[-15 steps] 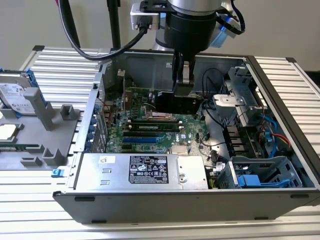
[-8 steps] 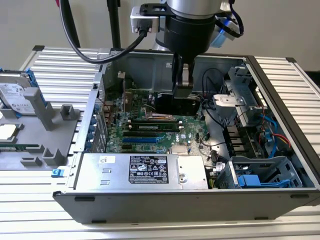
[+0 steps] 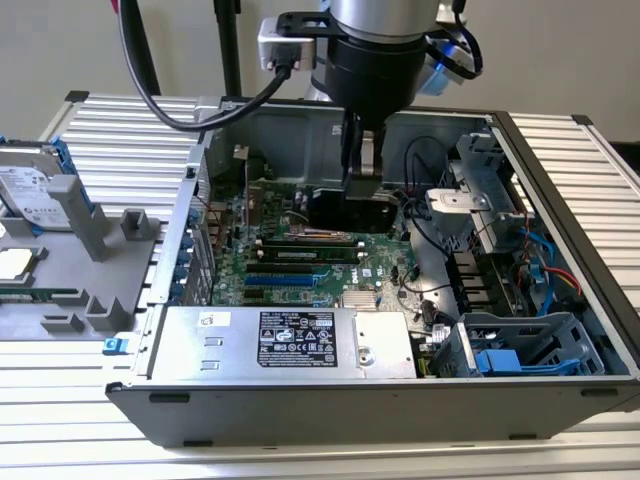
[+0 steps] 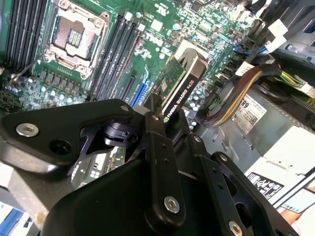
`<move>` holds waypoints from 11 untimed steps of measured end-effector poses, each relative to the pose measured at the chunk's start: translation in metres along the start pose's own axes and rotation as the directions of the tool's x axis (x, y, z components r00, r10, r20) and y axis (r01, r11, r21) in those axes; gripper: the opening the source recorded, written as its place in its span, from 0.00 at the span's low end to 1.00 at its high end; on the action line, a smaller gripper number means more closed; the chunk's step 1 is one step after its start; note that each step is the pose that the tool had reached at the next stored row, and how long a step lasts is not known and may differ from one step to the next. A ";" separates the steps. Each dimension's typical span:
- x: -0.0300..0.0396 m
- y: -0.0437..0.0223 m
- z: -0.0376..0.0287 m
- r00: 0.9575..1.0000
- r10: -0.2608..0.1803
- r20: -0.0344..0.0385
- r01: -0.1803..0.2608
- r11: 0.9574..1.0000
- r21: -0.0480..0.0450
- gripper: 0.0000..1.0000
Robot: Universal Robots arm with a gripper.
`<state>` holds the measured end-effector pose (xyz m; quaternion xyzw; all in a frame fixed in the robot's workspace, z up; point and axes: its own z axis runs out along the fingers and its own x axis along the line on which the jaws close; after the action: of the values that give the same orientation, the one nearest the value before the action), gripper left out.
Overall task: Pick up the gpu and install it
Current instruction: 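Insert the gpu into the slot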
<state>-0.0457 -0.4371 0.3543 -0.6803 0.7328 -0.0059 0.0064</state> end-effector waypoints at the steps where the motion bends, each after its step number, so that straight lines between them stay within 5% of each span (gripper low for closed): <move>1: -0.0001 0.0004 0.0003 1.000 0.000 0.000 0.000 1.000 0.000 0.00; 11: -0.0046 0.0030 0.0041 1.000 0.000 0.000 0.000 1.000 0.000 0.00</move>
<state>-0.0483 -0.4323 0.3502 -0.6803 0.7328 -0.0059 0.0063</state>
